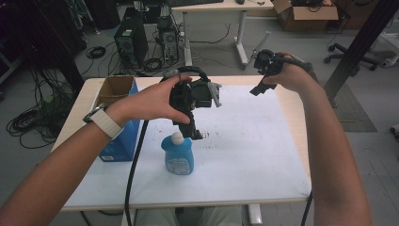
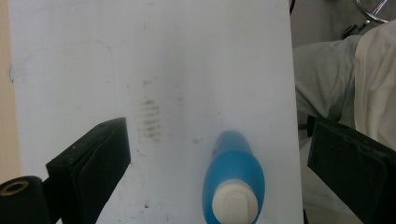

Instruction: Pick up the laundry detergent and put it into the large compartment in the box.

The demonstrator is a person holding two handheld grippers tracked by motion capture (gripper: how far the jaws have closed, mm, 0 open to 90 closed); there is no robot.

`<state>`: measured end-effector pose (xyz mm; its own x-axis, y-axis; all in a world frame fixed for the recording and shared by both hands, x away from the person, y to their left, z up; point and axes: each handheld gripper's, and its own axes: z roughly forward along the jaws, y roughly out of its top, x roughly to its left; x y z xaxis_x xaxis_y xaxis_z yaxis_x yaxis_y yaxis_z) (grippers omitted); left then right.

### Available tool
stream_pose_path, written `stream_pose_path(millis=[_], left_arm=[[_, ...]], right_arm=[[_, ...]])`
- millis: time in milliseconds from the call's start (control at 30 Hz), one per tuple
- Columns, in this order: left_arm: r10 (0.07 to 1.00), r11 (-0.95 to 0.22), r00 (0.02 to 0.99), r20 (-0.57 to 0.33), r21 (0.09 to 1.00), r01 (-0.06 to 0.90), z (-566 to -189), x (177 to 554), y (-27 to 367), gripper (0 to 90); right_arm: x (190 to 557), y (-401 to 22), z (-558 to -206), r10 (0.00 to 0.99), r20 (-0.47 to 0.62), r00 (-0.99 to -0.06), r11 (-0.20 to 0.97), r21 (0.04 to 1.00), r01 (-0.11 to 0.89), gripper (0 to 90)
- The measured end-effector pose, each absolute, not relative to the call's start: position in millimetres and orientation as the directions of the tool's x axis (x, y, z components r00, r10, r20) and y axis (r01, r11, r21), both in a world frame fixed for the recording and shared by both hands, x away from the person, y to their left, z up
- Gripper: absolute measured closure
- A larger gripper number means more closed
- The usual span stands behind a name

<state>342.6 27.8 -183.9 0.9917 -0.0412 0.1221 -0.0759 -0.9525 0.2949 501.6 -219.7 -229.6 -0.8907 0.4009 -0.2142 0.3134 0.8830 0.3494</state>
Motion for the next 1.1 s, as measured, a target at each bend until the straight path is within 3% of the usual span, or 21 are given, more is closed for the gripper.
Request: stream_pose_path(millis=[1100], left_arm=[[-0.076,-0.961,0.988,0.133,0.254,-0.108,-202,337,60,5.3]], right_arm=[[500,-209,-225,0.381,-0.234,-0.894,0.892,0.348,0.289,9.4]])
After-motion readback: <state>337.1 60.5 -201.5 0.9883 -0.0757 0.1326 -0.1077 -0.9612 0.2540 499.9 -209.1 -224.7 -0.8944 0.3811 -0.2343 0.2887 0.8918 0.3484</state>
